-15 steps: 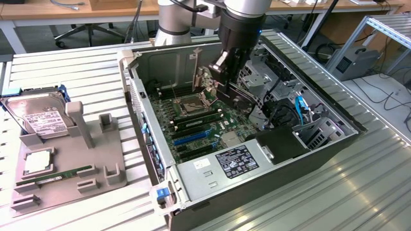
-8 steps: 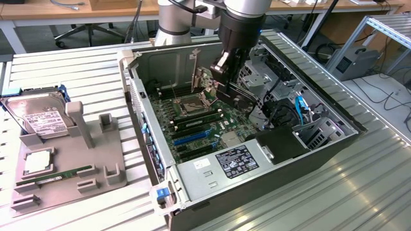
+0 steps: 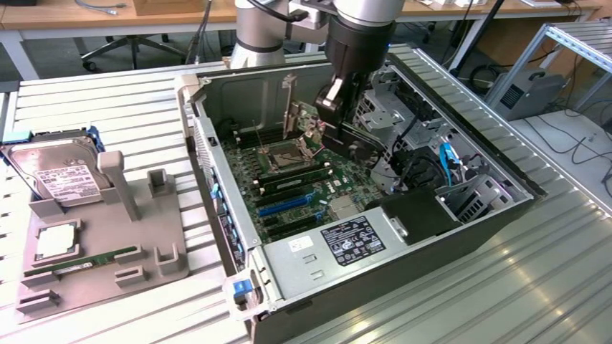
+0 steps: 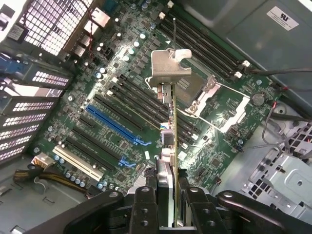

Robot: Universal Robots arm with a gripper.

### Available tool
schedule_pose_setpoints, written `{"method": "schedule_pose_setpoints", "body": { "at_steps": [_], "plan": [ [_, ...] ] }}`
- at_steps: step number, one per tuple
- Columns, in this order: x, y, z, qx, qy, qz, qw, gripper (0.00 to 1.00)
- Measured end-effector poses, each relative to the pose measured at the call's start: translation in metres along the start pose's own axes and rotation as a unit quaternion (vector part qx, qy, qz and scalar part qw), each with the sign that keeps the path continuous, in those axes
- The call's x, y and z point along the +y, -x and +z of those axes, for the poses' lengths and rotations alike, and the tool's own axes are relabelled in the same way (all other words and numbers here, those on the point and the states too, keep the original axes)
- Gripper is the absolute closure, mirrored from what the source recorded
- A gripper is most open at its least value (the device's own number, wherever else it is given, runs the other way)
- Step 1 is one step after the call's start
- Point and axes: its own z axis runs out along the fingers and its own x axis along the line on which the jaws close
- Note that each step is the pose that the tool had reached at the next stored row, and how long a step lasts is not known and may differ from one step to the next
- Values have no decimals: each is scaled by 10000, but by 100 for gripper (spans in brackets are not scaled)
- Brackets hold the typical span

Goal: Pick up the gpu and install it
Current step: 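Insert the gpu into the slot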

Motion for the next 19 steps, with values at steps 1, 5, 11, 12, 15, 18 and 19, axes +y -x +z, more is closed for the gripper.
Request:
{"method": "schedule_pose_setpoints", "body": {
  "at_steps": [1,5,11,12,15,18,19],
  "plan": [
    [0,0,0,-1,1,-37,10000,73],
    [0,0,0,-5,5,-177,9998,73],
    [0,0,0,-12,12,-405,9992,73],
    [0,0,0,-14,14,-449,9990,73],
    [0,0,0,-17,17,-554,9985,73],
    [0,0,0,-20,20,-655,9978,73],
    [0,0,0,-20,21,-688,9976,73]
  ]
}}
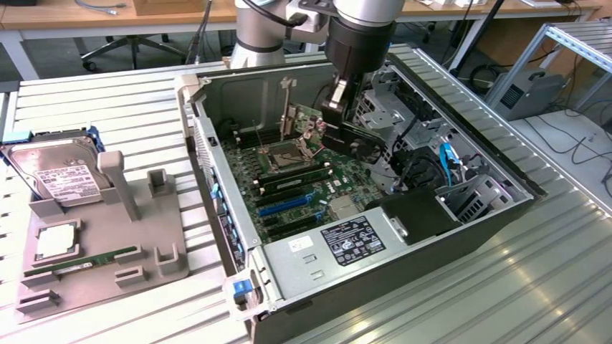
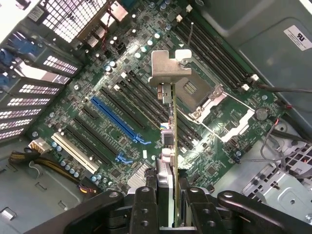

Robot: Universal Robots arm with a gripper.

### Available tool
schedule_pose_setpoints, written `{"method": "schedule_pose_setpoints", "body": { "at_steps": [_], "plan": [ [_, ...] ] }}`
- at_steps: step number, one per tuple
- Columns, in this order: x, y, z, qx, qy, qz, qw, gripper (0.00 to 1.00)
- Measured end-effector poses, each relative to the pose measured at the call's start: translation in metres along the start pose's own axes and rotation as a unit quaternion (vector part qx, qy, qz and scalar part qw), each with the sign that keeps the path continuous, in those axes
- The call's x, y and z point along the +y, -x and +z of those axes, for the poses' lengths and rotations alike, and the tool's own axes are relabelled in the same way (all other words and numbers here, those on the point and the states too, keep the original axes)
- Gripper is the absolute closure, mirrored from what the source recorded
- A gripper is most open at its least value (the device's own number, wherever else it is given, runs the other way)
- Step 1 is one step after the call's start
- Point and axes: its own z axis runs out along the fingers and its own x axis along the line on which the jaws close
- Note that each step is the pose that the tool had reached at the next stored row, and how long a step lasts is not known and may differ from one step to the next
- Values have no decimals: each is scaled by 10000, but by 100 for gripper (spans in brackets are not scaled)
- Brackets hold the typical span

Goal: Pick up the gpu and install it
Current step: 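Insert the gpu into the slot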

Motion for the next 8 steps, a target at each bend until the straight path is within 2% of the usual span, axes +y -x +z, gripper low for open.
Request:
{"method": "schedule_pose_setpoints", "body": {
  "at_steps": [8],
  "plan": [
    [0,0,0,-8,8,-272,9996,73]
  ]
}}
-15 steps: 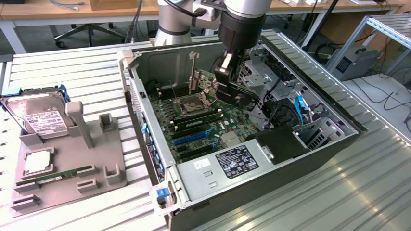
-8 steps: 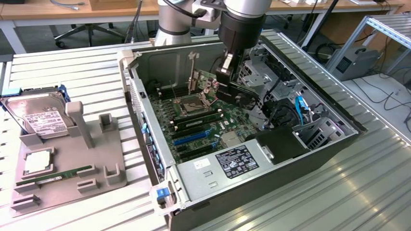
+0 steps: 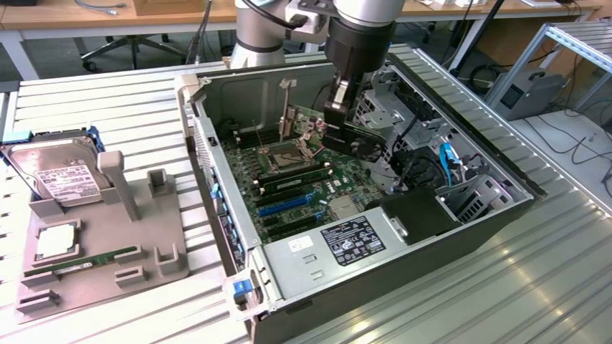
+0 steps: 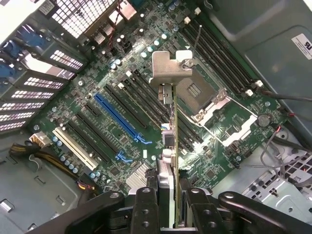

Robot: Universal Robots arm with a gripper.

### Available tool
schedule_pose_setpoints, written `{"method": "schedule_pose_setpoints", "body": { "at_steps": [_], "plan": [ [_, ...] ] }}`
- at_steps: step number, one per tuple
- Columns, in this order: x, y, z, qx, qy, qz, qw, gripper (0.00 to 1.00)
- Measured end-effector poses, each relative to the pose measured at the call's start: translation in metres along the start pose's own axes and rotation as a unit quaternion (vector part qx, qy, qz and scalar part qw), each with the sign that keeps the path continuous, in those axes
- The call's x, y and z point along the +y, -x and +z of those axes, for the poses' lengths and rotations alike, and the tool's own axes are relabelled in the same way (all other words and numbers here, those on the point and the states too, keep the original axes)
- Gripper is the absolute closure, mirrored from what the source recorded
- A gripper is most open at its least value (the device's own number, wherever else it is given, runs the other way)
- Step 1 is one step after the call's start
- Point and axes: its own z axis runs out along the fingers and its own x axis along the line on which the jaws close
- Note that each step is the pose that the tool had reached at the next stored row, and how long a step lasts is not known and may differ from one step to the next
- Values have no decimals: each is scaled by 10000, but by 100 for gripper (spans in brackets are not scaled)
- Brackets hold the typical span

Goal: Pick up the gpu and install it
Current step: 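Insert the gpu into the slot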

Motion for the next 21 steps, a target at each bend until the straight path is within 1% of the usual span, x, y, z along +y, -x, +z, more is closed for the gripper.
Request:
{"method": "schedule_pose_setpoints", "body": {
  "at_steps": [9,21],
  "plan": [
    [0,0,0,-9,9,-290,9996,73],
    [0,0,0,-21,21,-687,9976,73]
  ]
}}
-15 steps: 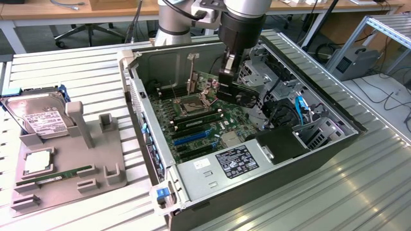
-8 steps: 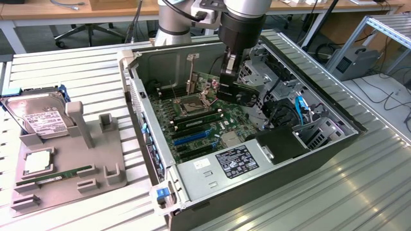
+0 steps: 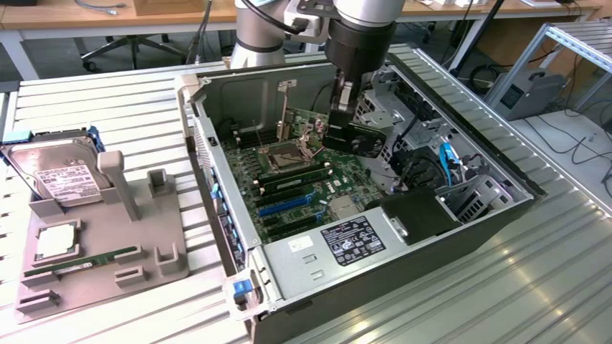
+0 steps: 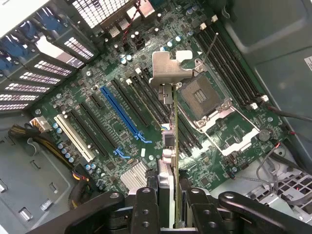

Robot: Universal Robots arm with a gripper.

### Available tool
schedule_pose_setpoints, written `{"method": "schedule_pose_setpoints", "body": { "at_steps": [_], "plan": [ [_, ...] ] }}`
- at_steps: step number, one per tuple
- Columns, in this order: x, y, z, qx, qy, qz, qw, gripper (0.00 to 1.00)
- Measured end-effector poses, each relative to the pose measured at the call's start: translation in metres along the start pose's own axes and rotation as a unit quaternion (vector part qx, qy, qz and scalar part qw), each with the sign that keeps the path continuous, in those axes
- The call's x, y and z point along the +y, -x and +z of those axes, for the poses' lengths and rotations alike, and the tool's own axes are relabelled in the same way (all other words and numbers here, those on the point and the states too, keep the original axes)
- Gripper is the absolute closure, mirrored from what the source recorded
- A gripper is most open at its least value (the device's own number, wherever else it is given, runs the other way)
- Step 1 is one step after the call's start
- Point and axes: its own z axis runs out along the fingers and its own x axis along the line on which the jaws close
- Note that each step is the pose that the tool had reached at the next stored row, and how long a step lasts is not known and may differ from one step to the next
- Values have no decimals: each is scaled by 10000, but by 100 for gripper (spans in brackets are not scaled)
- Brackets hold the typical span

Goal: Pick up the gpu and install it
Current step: 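Insert the gpu into the slot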

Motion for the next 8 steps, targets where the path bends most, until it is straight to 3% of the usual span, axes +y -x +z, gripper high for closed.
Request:
{"method": "schedule_pose_setpoints", "body": {
  "at_steps": [8],
  "plan": [
    [0,0,0,-8,8,-253,9997,73]
  ]
}}
